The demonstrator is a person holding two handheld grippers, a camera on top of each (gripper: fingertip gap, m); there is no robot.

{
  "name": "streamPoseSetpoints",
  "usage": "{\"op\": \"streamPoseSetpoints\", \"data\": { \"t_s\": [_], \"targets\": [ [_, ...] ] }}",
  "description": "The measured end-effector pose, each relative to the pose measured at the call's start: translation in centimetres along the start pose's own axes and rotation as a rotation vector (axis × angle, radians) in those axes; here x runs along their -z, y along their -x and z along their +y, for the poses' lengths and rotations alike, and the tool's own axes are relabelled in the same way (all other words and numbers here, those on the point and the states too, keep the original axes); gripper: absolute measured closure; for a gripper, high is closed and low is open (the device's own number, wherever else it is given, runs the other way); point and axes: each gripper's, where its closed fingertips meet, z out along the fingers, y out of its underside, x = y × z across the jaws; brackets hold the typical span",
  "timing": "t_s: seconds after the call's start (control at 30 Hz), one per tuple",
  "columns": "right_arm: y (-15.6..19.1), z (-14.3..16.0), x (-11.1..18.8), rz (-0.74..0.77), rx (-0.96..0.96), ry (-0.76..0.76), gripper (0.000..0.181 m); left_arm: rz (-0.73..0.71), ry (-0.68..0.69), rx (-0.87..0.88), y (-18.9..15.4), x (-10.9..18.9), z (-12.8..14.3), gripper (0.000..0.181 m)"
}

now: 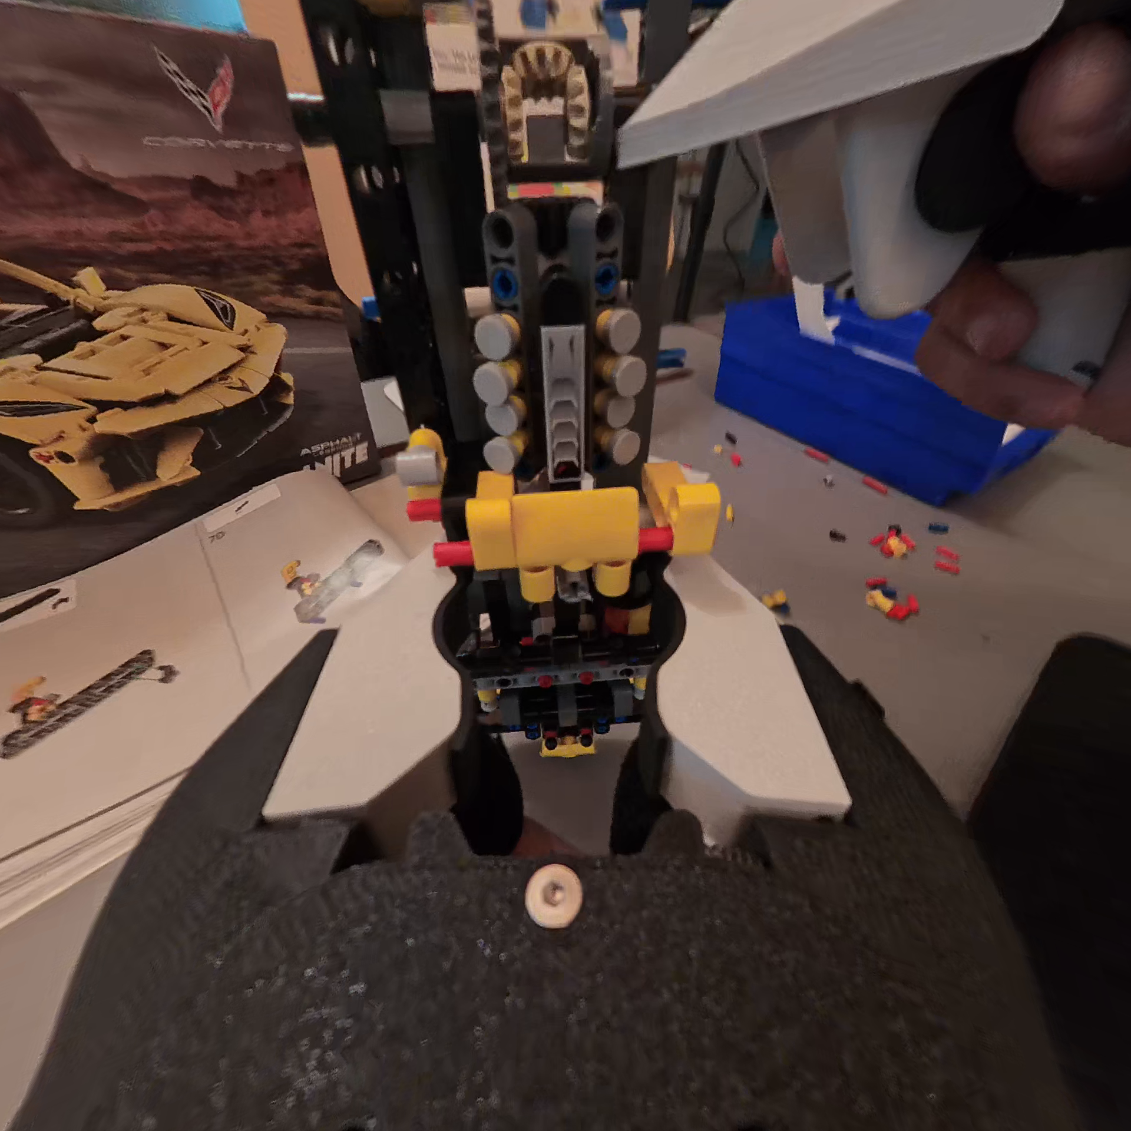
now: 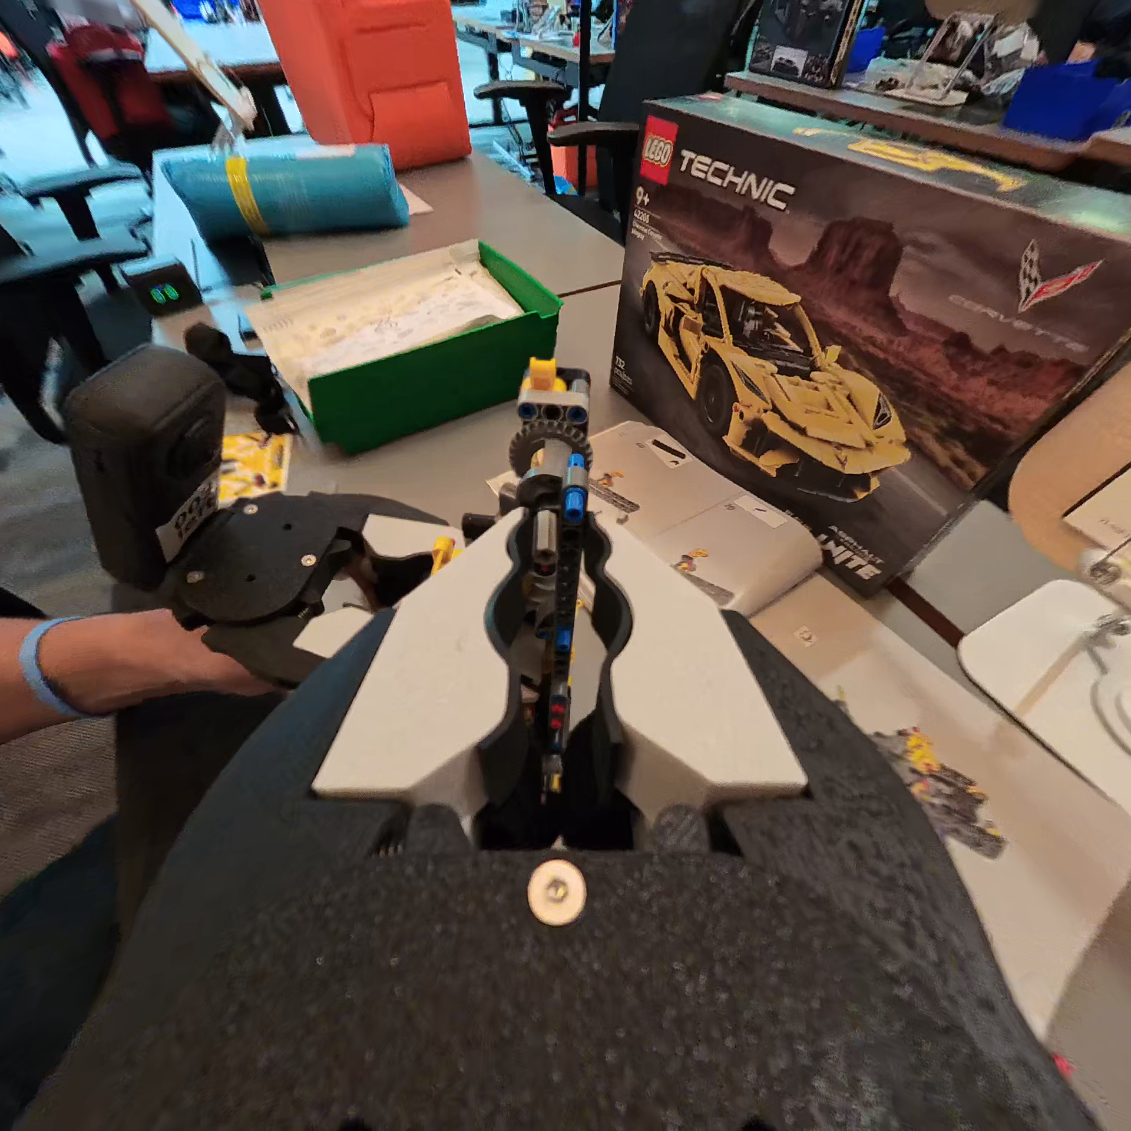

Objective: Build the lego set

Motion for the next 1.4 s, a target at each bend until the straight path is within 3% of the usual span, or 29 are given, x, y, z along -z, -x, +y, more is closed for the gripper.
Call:
{"op": "streamPoseSetpoints", "data": {
  "t_s": [0.17, 0.23, 0.37, 0.57, 0.77, 0.9, 1.0, 1.03, 1.07, 1.13, 1.27, 1.4],
  "targets": [
    [-1.4, 1.8, -0.7, -0.077, -0.264, -0.039, 0.167, 0.045, 0.313, -0.132, 1.3, 1.1, 1.4, 0.125],
    [-1.9, 4.0, -1.2, -0.112, -0.388, -0.024, 0.166, 0.075, 0.482, -0.174, 1.5, 1.3, 3.1, 0.124],
    [-3.5, 8.2, -1.2, -0.156, -0.6, -0.039, 0.165, 0.13, 0.683, -0.242, 1.3, 0.6, 5.2, 0.124],
    [-5.0, 15.9, -0.3, -0.236, -0.772, 0.148, 0.164, 0.179, 0.953, -0.434, 0.3, -1.3, 8.4, 0.125],
    [-5.2, 21.1, 1.7, -0.24, -0.589, 0.356, 0.157, 0.24, 1.089, -0.557, -1.1, -2.4, 10.2, 0.125],
    [-6.1, 21.7, 4.0, -0.214, -0.475, 0.363, 0.151, 0.293, 1.204, -0.665, -1.2, -2.1, 12.1, 0.126],
    [-3.6, 21.1, 5.9, -0.333, -0.3, 0.335, 0.15, 0.339, 1.262, -0.71, -1.2, -2.0, 13.2, 0.126],
    [-2.5, 21.4, 6.4, -0.372, -0.223, 0.338, 0.147, 0.366, 1.269, -0.704, -1.4, -2.0, 13.2, 0.129],
    [-1.2, 21.9, 6.7, -0.413, -0.147, 0.341, 0.145, 0.395, 1.268, -0.696, -1.8, -2.0, 13.1, 0.147],
    [1.6, 22.9, 7.1, -0.478, -0.042, 0.373, 0.144, 0.405, 1.28, -0.729, -1.6, -2.2, 13.1, 0.146],
    [3.5, 24.8, 6.3, -0.448, 0.136, 0.45, 0.144, 0.431, 1.287, -0.779, -1.5, -2.3, 13.3, 0.144],
    [4.1, 23.8, 5.2, -0.453, 0.131, 0.395, 0.148, 0.418, 1.265, -0.766, -1.3, -2.0, 13.4, 0.142]
  ]
}}
